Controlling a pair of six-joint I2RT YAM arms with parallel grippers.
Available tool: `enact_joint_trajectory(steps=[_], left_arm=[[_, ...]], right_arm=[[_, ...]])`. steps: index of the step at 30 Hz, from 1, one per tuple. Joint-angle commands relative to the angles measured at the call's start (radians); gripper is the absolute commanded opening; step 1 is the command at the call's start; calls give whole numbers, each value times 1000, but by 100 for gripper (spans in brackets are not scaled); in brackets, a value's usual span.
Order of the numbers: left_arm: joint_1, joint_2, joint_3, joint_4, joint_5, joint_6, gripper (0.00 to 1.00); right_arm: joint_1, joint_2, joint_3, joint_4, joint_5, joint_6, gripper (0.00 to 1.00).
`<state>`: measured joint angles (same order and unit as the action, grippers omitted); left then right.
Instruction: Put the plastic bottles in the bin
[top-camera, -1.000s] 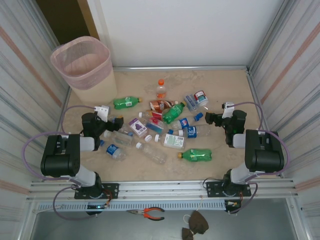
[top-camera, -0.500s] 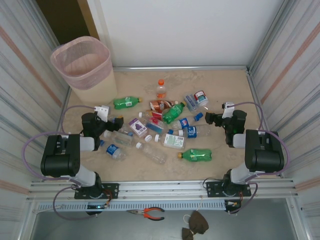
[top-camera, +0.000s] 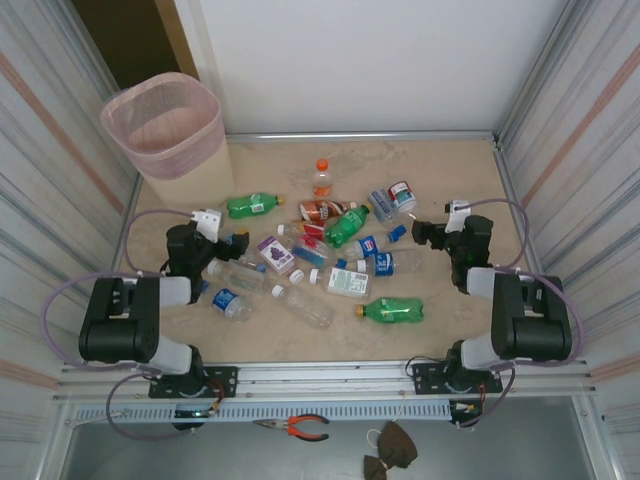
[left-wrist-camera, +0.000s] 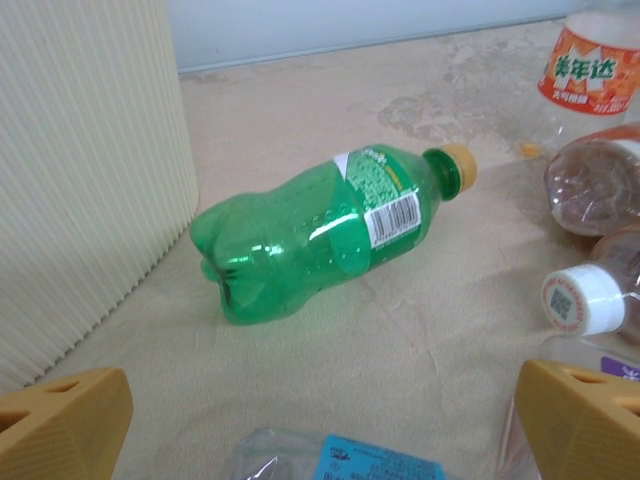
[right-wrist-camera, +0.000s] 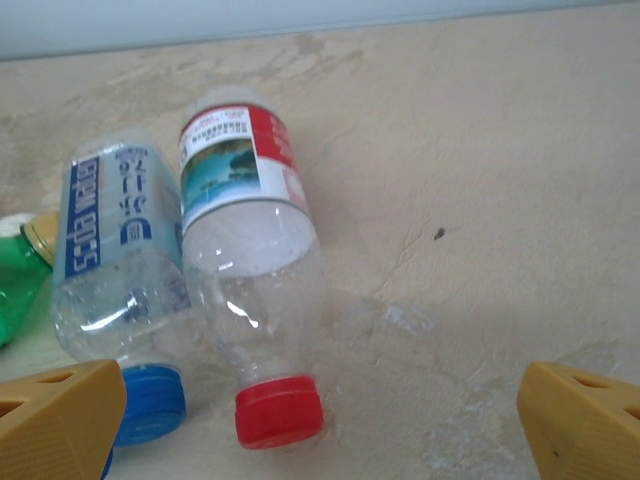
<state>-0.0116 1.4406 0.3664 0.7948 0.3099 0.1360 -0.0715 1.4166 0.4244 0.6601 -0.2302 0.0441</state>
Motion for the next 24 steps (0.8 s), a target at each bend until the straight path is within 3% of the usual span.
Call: enact_joint_trajectory(steps=[1, 7, 13, 24], left_arm=[[-22, -95, 42, -154, -62, 47, 99], [-166, -188, 195, -451, -227, 116, 99], [-278, -183, 460, -759, -341, 68, 96], [-320, 83, 1138, -1176, -453, -71, 84]], right_arm=[[9, -83, 38, -117, 70, -3, 99], [32, -192, 98, -276, 93, 11, 100], [59, -258, 176, -432, 104, 43, 96], [72, -255, 407, -750, 111, 130, 89]])
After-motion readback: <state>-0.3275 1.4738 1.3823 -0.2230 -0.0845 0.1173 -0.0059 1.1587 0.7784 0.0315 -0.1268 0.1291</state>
